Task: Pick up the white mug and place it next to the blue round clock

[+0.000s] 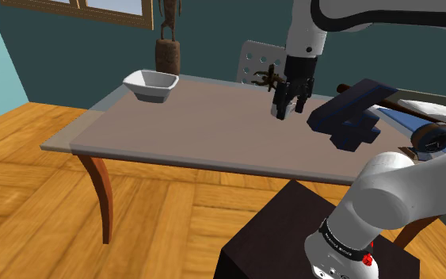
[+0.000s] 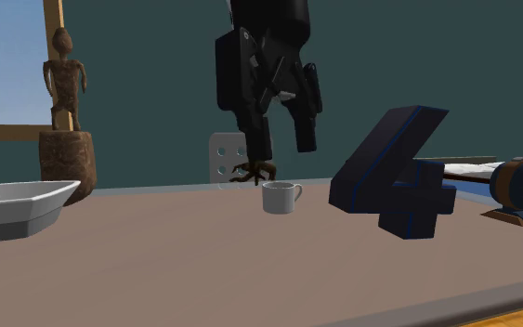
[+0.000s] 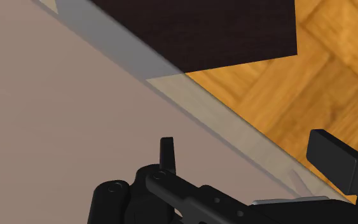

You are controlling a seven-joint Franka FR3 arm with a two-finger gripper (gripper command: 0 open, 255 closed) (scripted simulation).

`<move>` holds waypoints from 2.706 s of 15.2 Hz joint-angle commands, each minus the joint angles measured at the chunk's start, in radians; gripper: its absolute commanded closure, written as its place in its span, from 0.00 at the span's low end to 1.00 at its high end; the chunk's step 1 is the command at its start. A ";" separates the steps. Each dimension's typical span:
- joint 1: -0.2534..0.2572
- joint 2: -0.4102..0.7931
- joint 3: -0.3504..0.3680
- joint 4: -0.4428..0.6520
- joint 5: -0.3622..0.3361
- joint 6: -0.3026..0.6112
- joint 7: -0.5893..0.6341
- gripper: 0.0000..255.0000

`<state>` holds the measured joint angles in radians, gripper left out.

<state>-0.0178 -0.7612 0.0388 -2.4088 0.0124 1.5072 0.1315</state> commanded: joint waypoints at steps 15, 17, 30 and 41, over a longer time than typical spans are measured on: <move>-0.090 0.303 -0.245 0.085 -0.169 0.266 -0.296 0.00; -0.099 0.361 -0.276 0.117 -0.177 0.301 -0.338 0.00; -0.160 0.802 -0.437 0.446 -0.086 0.452 -0.635 0.00; -0.253 1.098 -0.455 0.712 0.043 0.485 -0.798 0.00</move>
<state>-0.2682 0.3262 -0.4176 -1.6990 0.0508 1.9833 -0.6636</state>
